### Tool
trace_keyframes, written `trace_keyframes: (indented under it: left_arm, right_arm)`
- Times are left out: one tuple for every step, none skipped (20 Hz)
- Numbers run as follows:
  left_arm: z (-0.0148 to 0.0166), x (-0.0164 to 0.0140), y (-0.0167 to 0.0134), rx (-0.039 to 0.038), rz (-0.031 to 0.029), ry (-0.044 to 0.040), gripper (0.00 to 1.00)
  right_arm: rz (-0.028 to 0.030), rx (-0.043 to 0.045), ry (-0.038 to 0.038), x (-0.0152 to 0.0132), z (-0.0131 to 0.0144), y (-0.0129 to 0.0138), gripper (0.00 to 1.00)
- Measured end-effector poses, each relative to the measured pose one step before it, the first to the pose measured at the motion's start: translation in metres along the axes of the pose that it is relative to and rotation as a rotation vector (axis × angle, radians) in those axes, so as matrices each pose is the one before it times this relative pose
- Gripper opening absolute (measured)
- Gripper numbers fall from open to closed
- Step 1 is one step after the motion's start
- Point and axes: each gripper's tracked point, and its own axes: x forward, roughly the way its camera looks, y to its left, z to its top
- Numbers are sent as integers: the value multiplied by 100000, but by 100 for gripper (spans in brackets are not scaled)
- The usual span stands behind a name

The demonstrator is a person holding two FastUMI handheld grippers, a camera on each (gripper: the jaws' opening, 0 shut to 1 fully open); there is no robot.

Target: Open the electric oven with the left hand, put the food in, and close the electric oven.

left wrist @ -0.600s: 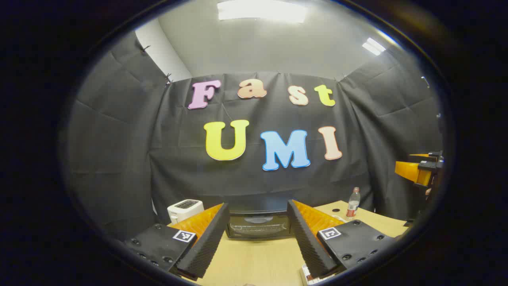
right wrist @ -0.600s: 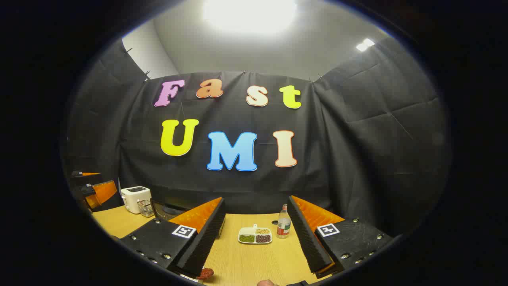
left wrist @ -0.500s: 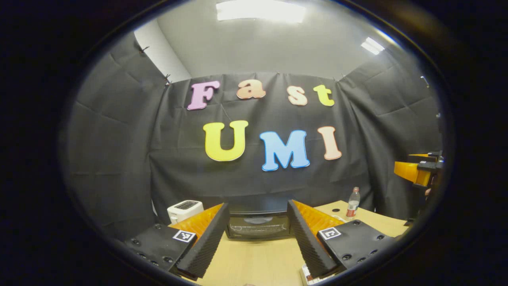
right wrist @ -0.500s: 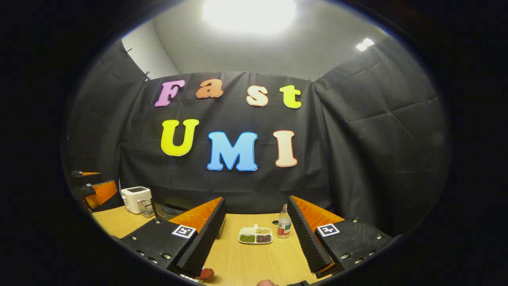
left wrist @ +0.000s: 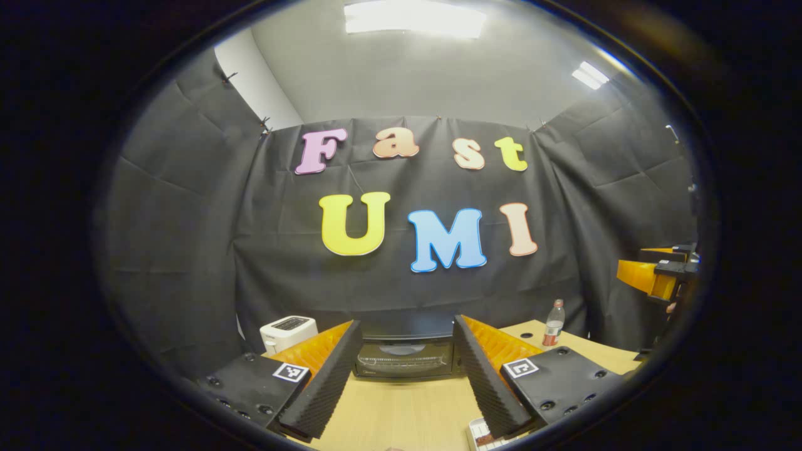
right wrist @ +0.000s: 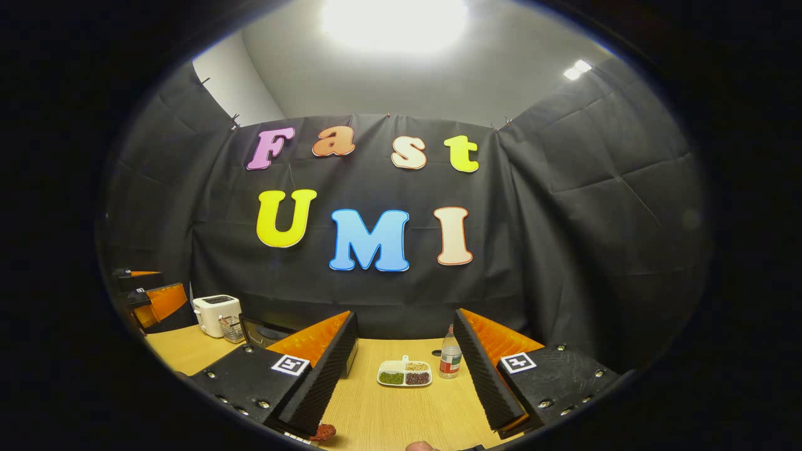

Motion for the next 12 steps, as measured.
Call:
trace_keyframes:
  left_arm:
    - [-78,60,-99,4,285,-68,100]
    - [56,72,-108,-86,208,101,100]
    - [-139,-85,-91,-241,248,58,100]
    - [-51,24,-229,-329,471,75,96]
    - [-144,-1,-151,-620,523,-169,100]
    - [-127,-76,-253,-571,306,-345,96]
    - [-100,157,-236,70,551,-165,97]
    - [-321,168,-200,752,489,242,96]
    - [-139,303,-55,1212,1033,214,100]
    - [-110,322,-74,1087,753,-194,92]
    - [119,318,-167,460,752,-876,96]
    - [-91,484,-201,281,448,-633,96]
  right_arm:
    - [368,-177,-16,-53,43,-47,95]
    - [436,-496,-216,-43,-32,-72,95]
    - [444,-594,-235,56,2,-97,95]
    - [584,-530,-289,-17,10,-105,95]
    - [510,-483,-422,-17,16,-73,95]
    - [673,-260,-651,-83,34,-129,95]
    - [1073,164,-478,-6,13,-52,95]
    - [1349,422,-73,-28,-153,98,95]
    - [1842,611,307,60,-179,79,95]
    - [1461,566,249,-7,-203,98,95]
    - [1083,455,-601,3,8,16,95]
    - [411,-63,-711,106,-52,-266,95]
